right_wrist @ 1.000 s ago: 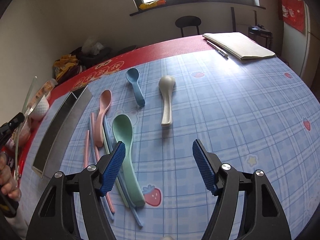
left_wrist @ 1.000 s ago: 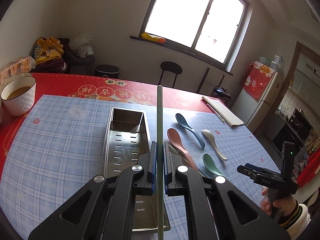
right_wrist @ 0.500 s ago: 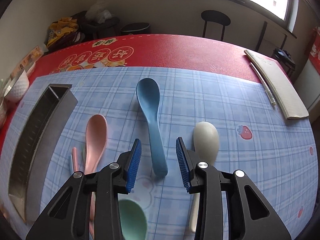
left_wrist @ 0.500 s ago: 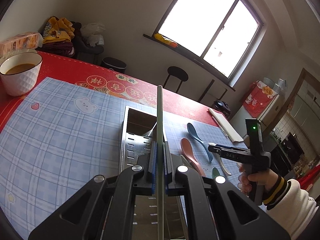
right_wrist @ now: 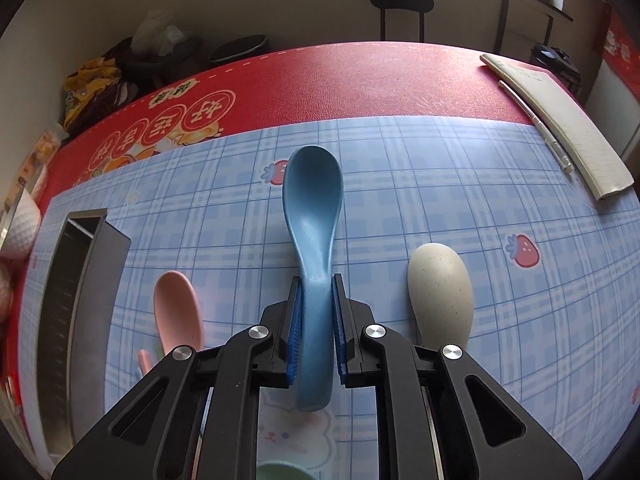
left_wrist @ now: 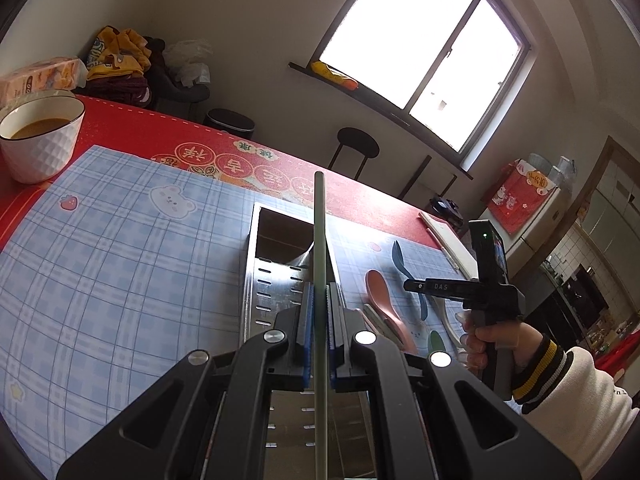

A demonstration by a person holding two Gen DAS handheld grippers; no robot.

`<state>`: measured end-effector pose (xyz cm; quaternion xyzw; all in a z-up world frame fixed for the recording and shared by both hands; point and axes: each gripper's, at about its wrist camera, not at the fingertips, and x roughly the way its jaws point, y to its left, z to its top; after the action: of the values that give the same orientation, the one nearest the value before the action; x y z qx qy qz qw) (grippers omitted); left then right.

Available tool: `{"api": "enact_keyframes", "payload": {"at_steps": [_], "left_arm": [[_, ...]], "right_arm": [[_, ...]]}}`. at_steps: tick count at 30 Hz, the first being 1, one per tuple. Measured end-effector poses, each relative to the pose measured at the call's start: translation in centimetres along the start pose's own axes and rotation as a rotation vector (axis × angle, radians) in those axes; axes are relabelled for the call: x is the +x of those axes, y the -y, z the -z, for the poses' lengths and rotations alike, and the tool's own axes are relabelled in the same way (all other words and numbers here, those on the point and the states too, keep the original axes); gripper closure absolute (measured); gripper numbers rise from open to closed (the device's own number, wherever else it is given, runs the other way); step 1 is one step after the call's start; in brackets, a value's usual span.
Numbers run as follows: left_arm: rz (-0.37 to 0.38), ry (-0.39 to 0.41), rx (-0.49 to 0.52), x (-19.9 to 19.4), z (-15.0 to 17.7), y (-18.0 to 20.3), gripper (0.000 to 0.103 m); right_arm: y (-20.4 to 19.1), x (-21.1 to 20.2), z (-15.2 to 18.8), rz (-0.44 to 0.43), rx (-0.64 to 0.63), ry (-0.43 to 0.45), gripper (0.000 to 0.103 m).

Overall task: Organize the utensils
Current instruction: 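Lower the green chopstick into the steel tray with the left tool while the right tool grasps the blue spoon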

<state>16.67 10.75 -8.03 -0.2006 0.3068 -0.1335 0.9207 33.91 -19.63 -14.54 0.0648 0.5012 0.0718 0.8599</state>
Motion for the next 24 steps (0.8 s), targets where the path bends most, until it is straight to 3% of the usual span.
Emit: {"api": "enact_keyframes", "payload": {"at_steps": [11, 19, 24], "left_arm": [[-0.008, -0.061, -0.036, 1.7, -0.8, 0.2, 0.097], [-0.103, -0.180, 0.021, 4.8, -1.9, 2.2, 0.097], [-0.187, -0.231, 0.046, 6.9, -2.3, 2.2, 0.097]], "right_arm": [[-2.9, -6.9, 6.8, -0.325, 0.155, 0.244, 0.089], [-4.1, -5.8, 7.3, -0.422, 0.071, 0.183, 0.089], [-3.6, -5.5, 7.4, -0.450, 0.108, 0.163, 0.089]]}}
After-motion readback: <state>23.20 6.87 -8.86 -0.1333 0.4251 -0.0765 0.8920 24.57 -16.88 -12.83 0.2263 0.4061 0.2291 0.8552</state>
